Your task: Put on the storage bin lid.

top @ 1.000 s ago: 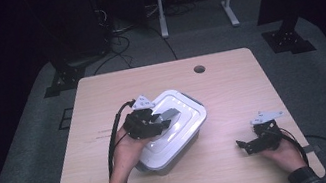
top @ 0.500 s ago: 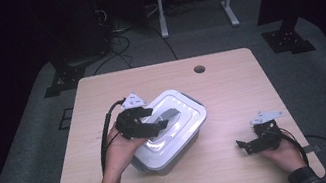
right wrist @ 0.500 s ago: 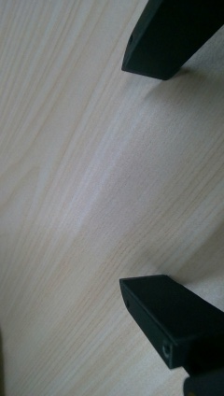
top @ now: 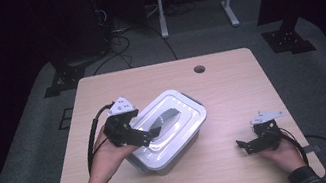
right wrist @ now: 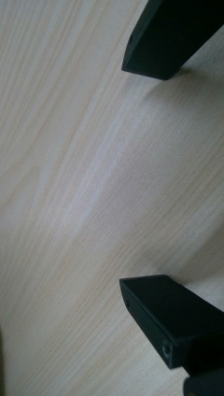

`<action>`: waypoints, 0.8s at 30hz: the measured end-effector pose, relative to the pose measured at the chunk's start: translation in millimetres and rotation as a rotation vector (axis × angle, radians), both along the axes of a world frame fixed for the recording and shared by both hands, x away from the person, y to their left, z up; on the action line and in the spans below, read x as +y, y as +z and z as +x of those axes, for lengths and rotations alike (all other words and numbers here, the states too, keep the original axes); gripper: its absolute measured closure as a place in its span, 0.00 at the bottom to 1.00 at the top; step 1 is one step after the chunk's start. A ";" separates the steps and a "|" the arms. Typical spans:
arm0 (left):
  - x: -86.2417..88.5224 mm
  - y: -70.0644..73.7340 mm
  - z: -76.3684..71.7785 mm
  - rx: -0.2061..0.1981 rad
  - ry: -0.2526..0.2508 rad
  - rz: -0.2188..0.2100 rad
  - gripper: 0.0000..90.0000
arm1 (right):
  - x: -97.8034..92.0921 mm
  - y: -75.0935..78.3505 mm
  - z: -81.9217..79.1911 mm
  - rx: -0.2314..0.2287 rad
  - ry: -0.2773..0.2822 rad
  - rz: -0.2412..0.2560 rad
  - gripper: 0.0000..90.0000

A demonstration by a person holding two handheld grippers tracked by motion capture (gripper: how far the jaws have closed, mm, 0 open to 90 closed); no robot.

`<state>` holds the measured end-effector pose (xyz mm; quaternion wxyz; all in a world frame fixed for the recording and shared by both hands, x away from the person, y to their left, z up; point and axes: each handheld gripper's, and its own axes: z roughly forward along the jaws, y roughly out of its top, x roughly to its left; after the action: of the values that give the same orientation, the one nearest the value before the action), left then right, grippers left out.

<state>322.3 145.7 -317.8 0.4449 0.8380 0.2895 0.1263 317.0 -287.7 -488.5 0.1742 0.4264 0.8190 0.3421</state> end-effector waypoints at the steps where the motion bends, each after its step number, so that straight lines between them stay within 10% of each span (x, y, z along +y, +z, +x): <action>1: 2.6 0.2 -2.3 -0.004 0.003 -0.004 0.01 | -0.1 -0.1 -0.4 0.000 -0.003 0.001 0.00; 24: 83.9 -23.8 -43.2 -0.061 0.117 -0.007 0.01 | -0.1 0.0 -1.2 0.000 -0.009 0.000 0.00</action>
<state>279.2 229.6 -341.6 0.4485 0.8138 0.3248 0.1763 315.7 -287.8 -488.5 0.1756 0.4300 0.8172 0.3412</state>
